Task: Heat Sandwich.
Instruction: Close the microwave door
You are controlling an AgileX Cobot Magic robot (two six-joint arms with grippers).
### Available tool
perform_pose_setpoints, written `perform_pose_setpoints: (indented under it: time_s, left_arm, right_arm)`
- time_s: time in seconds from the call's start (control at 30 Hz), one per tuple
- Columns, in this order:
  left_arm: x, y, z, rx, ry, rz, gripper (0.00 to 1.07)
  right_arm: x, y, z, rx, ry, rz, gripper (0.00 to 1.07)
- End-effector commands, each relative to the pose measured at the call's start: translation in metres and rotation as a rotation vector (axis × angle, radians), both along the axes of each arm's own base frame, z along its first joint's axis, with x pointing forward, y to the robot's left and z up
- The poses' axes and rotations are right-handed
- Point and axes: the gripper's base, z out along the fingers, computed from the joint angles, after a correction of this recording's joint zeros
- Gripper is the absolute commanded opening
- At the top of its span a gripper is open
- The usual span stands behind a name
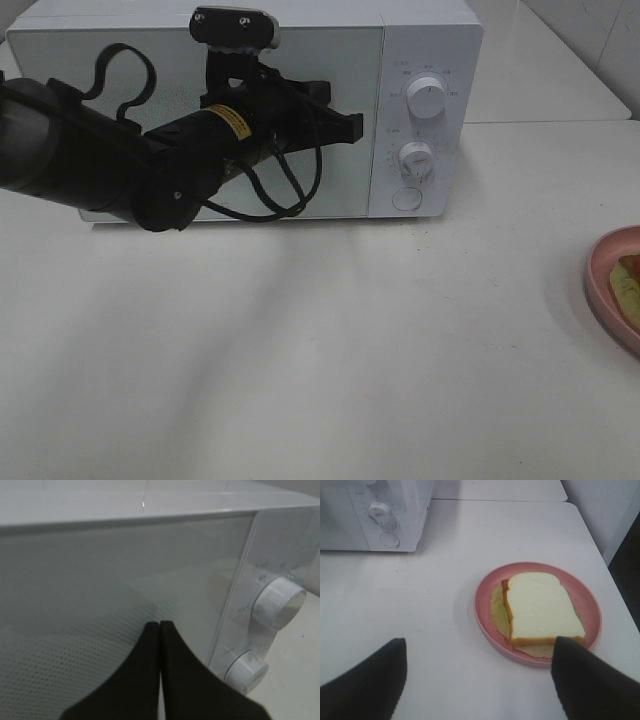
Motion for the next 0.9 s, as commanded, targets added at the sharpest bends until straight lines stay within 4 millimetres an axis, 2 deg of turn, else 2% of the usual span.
perform_pose_setpoints:
  time_s: [0.03,0.57,0.9]
  left_arm:
    - [0.019,0.012,0.003,-0.079,0.048,0.134,0.0]
    - [0.007,0.011,0.008,-0.032,0.028,0.068,0.0]
    - [-0.022,0.02,0.006,0.0,0.072,0.045,0.0]
  right_arm:
    - [-0.004,0.0,0.0,-0.002,-0.033,-0.003,0.76]
    - [-0.004,0.0,0.0,-0.002,-0.033,-0.003,0.76]
    - [-0.004,0.0,0.0,-0.002,-0.033,-0.003,0.76]
